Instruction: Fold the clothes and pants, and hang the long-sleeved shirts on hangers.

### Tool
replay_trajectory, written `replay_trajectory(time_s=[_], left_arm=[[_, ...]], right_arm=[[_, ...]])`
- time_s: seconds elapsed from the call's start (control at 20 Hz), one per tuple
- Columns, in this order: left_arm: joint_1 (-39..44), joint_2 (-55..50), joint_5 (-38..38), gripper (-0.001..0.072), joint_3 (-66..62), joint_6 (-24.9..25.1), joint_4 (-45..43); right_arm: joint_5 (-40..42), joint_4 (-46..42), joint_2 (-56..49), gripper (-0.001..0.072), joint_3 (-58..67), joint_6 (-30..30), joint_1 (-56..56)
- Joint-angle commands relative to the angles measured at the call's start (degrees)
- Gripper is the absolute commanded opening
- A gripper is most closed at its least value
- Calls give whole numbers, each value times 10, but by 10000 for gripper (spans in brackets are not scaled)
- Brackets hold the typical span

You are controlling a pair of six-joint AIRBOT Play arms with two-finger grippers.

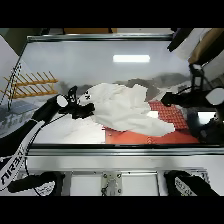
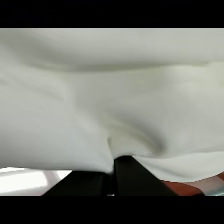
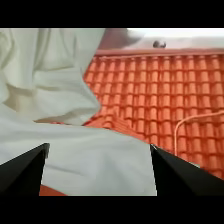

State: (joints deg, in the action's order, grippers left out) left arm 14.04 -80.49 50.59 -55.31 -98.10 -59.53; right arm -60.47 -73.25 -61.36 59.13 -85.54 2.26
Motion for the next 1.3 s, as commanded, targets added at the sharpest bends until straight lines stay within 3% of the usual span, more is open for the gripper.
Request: replay_trajectory(time_s=[0.0,0.3,0.35,0.4,0.45,0.5,0.7,0.85,1.0,1.25], left_arm=[[-23,0,57,15,-42,2,-76],[-28,-1,57,15,-47,2,-83],[-28,-1,56,15,-47,2,-83],[-28,0,57,15,-47,2,-83],[-31,0,63,15,-52,2,-86],[-37,5,76,14,-68,2,-96],[-88,108,130,14,-234,2,-206],[-123,200,137,14,-414,2,-209],[-128,277,128,14,-537,2,-209],[-128,356,99,14,-567,2,-220]], right_arm=[[52,48,-128,693,-18,10,0],[106,275,-294,691,-17,177,-32],[110,285,-303,649,-17,197,-41],[114,285,-305,518,-16,214,-49],[114,283,-304,309,-13,231,-53],[109,280,-297,34,-4,243,-53],[53,240,-179,16,100,242,-12],[21,240,-48,16,226,229,26],[72,240,67,16,289,221,34],[146,240,173,16,291,174,34]])
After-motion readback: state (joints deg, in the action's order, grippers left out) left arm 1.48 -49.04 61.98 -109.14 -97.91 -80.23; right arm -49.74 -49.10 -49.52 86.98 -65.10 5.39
